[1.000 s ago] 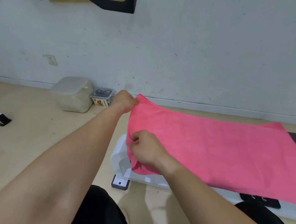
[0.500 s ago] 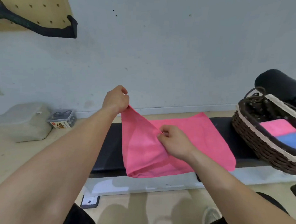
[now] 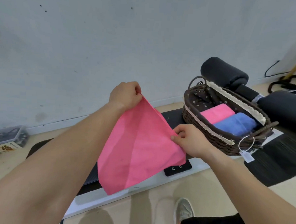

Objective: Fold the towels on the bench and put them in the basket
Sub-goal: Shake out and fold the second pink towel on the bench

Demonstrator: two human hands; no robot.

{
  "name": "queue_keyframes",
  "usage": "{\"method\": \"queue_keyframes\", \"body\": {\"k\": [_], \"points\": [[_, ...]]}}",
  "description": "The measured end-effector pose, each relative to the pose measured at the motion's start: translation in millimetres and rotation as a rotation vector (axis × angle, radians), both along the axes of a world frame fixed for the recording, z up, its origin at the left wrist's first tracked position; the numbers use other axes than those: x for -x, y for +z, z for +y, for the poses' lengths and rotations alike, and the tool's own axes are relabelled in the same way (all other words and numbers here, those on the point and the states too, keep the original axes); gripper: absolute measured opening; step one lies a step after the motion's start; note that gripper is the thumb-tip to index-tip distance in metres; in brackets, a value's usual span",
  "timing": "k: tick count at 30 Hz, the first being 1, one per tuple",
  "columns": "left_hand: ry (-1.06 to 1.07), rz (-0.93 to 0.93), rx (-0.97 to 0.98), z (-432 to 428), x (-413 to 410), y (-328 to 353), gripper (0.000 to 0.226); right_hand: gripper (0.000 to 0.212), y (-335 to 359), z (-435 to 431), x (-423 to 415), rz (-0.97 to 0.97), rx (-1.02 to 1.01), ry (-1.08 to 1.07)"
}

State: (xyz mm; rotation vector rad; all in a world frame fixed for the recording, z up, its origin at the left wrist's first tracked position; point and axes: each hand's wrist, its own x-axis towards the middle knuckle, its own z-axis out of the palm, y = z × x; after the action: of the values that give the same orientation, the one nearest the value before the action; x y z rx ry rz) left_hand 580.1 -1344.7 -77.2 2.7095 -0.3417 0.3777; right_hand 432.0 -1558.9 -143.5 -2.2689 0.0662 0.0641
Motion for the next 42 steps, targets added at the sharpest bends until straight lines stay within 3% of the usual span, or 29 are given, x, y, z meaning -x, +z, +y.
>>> {"method": "queue_keyframes", "body": {"k": [4,8,14,20,24,26,32,38,42], "points": [[-0.108,-0.043,-0.104,-27.0,-17.8,-19.3,0.024,0.007,-21.5,-12.4,-5.4,0.064,0.073,-0.056],[-0.202,-0.042,-0.146,-46.3,-39.3,-53.5,0.021,0.011,-27.0,-13.0,-18.8,0.173,0.286,-0.076],[-0.234,0.12,-0.064,-59.5,-65.4,-107.4,0.016,0.014,-33.0,-3.4,-46.9,0.03,0.435,-0.117],[-0.05,0.461,0.193,-58.8,-78.9,-130.8,0.061,0.021,-38.7,-9.7,-69.5,0.072,0.427,-0.122],[-0.048,0.374,0.371,-54.1,-78.0,-127.6,0.018,0.024,-38.0,-4.6,-77.3,0.069,0.398,-0.134],[-0.084,0.299,0.452,-51.2,-67.6,-118.2,0.009,0.029,-36.6,0.7,-82.1,0.057,0.347,-0.132],[-0.146,0.185,0.697,-16.4,10.6,-87.6,0.021,0.041,-16.0,31.2,-84.5,-0.192,0.065,-0.036],[-0.002,0.249,0.997,22.4,75.4,-81.4,0.016,0.021,-4.0,68.7,-74.0,-0.241,0.019,0.202],[0.012,0.289,1.086,30.4,84.6,-75.0,0.023,0.011,-1.1,79.9,-74.8,-0.24,-0.079,0.209]]}}
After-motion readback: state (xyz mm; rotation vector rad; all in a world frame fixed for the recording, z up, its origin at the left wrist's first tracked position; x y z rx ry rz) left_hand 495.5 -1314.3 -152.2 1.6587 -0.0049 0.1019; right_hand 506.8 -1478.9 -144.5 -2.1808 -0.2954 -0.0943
